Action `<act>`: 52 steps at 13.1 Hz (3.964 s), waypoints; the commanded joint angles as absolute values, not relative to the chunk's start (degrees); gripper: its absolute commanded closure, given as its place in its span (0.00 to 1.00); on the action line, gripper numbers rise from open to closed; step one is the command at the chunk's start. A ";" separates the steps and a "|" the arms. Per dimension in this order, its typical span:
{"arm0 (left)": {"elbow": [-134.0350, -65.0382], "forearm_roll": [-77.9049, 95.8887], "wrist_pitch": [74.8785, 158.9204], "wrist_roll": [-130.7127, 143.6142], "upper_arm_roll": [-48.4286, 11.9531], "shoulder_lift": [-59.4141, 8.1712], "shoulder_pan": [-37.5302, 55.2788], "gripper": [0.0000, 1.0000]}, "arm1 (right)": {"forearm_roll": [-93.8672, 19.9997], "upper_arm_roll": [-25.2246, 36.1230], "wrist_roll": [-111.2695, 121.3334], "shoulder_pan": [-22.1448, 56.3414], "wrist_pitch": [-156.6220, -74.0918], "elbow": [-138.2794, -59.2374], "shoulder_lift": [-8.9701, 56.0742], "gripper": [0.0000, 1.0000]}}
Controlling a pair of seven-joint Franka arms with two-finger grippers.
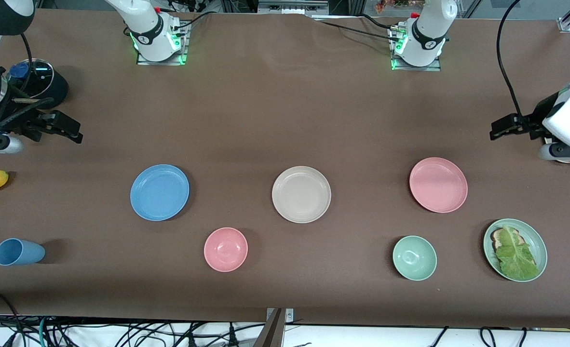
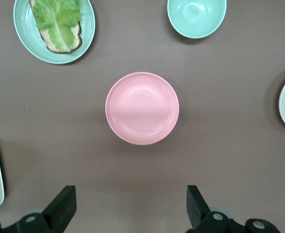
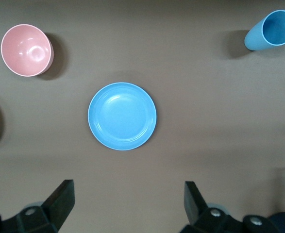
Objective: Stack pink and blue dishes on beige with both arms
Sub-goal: 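Move the left gripper over to the rim of the pink plate, then lower the left gripper and pinch the pink plate rim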
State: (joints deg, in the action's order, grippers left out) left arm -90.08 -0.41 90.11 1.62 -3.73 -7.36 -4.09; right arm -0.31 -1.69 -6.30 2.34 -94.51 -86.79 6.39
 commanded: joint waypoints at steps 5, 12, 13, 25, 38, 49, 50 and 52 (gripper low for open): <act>-86.22 -2.28 89.74 2.02 -3.25 -19.75 -5.97 0.00 | -1.49 -2.02 -6.68 1.76 -94.66 -85.52 6.86 0.00; -89.47 -5.09 102.45 1.50 -2.55 -28.63 -9.40 0.00 | -4.13 -1.58 -6.15 1.58 -95.27 -85.52 7.03 0.00; -90.43 -6.14 106.22 1.32 -2.64 -30.57 -10.01 0.00 | -4.13 -1.58 -6.15 1.58 -95.27 -85.52 7.03 0.00; -111.71 -8.70 132.63 -4.75 -2.72 -29.97 -11.34 0.65 | -2.99 -1.58 -6.15 1.50 -94.83 -85.52 7.29 0.00; -99.68 -7.65 112.08 0.68 -6.49 -27.60 -10.46 1.00 | 0.09 -1.58 -6.07 1.41 -96.41 -85.43 10.10 0.00; -94.13 -0.80 102.83 19.59 -24.51 -26.01 -9.33 1.00 | 3.59 -1.85 0.98 2.19 -99.83 -86.74 19.14 0.00; -93.09 -0.53 103.18 21.60 -24.52 -26.80 -7.14 1.00 | 4.04 -1.85 -0.95 2.20 -101.93 -88.49 20.03 0.00; -88.97 -1.05 103.18 25.91 -24.43 -30.48 -2.57 1.00 | 4.57 -1.85 -1.06 2.11 -110.17 -95.24 19.78 0.00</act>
